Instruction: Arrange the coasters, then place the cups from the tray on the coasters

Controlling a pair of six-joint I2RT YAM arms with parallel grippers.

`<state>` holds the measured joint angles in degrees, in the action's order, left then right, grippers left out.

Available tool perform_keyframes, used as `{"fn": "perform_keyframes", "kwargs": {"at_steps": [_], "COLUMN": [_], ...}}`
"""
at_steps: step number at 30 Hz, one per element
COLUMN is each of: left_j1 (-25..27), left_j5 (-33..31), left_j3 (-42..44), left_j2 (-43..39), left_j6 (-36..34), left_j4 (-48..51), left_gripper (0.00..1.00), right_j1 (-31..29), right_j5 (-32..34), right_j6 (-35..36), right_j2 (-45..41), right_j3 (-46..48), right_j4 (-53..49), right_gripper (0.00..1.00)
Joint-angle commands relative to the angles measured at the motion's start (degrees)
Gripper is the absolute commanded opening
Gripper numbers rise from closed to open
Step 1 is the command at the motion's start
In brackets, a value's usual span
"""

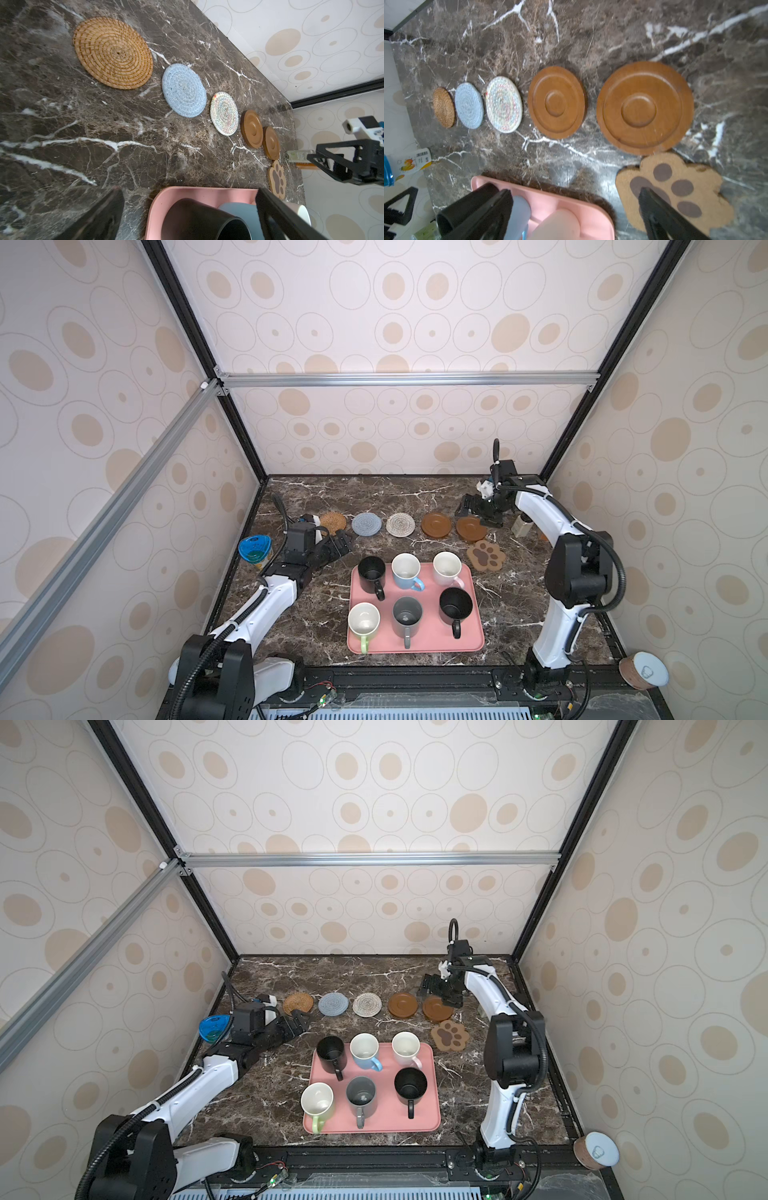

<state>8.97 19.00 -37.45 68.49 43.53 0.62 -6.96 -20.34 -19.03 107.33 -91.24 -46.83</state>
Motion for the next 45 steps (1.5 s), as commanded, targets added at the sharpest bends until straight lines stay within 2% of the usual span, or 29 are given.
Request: {"fn": "perform_keyframes", "kwargs": {"at_steps": [1, 6, 12, 19, 25, 36, 41, 45], "left_j1": [-0.27, -0.27, -0.27, -0.27, 0.16, 4.96, 7.08, 7.53], "left_j5": [-0.03, -0.45, -0.27, -2.91, -1.85, -0.08, 0.0, 0.19], "left_j3": [-1.41, -1.16, -1.26, -7.94, -13.73, -24.66, -27.57, -27.27], "left_j2": [-0.42, -0.63, 0.27, 5.93, 12.6, 24.7, 28.11, 28.48], "left_j6": [-0.29, -0.29, -1.13, -8.22, -11.76, -16.31, -16.21, -15.33], "left_j4": [-0.97, -0.96, -0.83, 4.41, 5.88, 9.38, 9.26, 8.88], "left_gripper": [1.0, 1.0, 1.0, 1.0, 1.0, 1.0, 1.0, 1.0], "right_j1": [-0.42, -1.32, -1.43, -1.41, -1.37, -1.22, -0.31, 0.64], "right_j5": [-0.4, -0.51, -0.84, -1.04, -1.02, -2.61, -1.96, -2.91], "right_j6": [-0.59, -2.65, -4.77, -5.85, -6.2, -6.59, -5.75, -5.84], "right_j2": [-2.41, -7.41, -9.1, -9.7, -9.85, -8.47, -5.46, 0.27], "right_j3": [7.64, 18.72, 22.51, 21.63, 21.54, 19.55, 15.43, 9.09], "right_j4": [-0.28, 3.75, 6.37, 7.08, 7.63, 8.84, 9.32, 11.01], "right_gripper": [0.99, 0.99, 0.99, 0.99, 0.99, 0.99, 0.99, 0.99]}}
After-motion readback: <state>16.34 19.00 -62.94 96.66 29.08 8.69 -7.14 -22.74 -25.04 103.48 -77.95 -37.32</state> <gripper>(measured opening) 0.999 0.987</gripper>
